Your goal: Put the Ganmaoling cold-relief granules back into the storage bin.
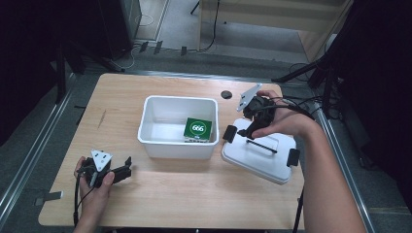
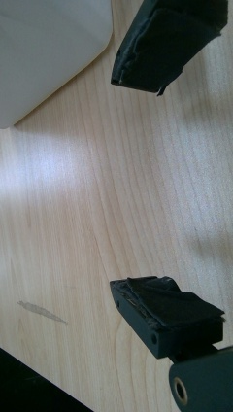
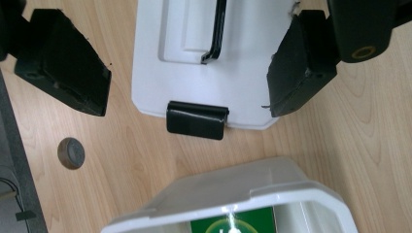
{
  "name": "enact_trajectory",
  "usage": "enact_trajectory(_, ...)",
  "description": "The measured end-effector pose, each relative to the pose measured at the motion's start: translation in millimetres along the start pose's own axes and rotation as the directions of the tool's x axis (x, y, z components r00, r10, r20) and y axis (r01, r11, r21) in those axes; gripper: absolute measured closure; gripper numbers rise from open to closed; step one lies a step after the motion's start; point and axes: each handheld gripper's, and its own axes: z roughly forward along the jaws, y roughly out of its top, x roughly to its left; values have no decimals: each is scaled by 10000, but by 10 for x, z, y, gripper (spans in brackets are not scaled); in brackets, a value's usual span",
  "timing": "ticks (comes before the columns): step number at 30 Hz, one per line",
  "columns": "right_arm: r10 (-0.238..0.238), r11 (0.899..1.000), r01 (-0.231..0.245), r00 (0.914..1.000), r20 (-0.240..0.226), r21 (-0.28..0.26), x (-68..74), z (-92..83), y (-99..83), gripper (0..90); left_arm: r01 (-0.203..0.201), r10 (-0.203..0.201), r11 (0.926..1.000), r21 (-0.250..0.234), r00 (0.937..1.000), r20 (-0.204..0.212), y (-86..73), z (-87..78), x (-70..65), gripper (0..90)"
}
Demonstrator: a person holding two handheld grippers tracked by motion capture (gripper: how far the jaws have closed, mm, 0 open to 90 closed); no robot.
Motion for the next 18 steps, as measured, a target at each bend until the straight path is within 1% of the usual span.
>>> enact_trajectory(6, 66, 9984, -66, 10000, 5, 560, 33, 92, -194, 182, 63, -63, 10000, -34, 10000, 10, -2, -3, 3, 67)
enact_trajectory(9, 280, 9979, -279, 9996, -14, 590, 54, 137, -292, 186, 40, -40, 10000, -25, 10000, 17, 0, 0, 2, 67)
enact_trajectory(10, 252, 9980, -249, 9997, -40, 579, 56, 157, -324, 186, 42, -42, 10000, -23, 10000, 14, 0, 1, 2, 67)
enact_trajectory(12, 380, 9972, -377, 9993, -35, 640, 70, 190, -383, 190, 55, -55, 10000, -38, 10000, -6, -2, -3, 2, 67)
enact_trajectory(13, 380, 9972, -377, 9993, -35, 640, 70, 190, -383, 190, 55, -55, 10000, -38, 10000, -6, -2, -3, 2, 67)
enact_trajectory(14, 435, 9965, -430, 9990, -56, 711, 74, 221, -441, 193, 49, -50, 10000, -61, 10000, -8, -3, -5, 3, 67)
enact_trajectory(18, 586, 9951, -580, 9983, -60, 801, 96, 258, -545, 214, 47, -46, 10000, -69, 10000, 2, -4, -6, 2, 67)
